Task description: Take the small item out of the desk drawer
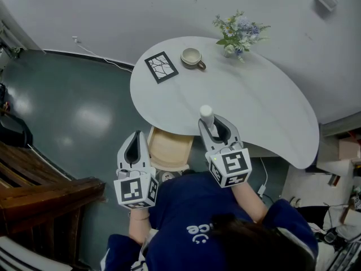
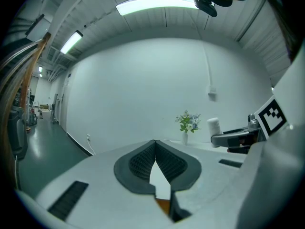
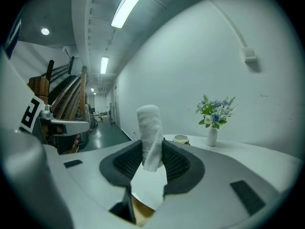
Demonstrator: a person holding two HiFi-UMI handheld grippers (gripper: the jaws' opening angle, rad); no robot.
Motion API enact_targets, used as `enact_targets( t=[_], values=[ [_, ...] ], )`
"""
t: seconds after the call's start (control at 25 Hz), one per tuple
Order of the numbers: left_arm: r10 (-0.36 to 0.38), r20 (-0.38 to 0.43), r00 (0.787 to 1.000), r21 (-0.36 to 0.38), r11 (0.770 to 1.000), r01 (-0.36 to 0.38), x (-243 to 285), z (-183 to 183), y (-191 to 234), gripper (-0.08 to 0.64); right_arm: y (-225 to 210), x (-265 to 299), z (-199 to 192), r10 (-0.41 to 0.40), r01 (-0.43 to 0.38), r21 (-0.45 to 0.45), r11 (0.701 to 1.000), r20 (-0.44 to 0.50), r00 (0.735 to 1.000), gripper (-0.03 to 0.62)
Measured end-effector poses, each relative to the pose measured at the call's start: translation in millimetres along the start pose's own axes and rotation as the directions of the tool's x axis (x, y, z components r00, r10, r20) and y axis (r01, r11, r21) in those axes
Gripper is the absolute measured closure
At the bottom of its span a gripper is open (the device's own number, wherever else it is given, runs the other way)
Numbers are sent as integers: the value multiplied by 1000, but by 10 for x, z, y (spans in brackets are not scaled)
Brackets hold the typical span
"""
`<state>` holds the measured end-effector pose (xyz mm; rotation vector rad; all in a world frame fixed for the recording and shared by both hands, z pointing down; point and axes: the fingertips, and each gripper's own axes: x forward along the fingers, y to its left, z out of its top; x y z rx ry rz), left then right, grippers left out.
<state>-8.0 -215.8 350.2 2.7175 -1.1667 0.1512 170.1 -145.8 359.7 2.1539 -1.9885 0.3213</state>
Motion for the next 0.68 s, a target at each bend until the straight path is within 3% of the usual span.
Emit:
enact_targets(
  t=[0.68],
  values=[
    [-6, -32, 999, 3, 1000, 6, -55, -142, 63, 555, 166, 27, -52, 21, -22, -58, 998, -25, 999, 456]
  ],
)
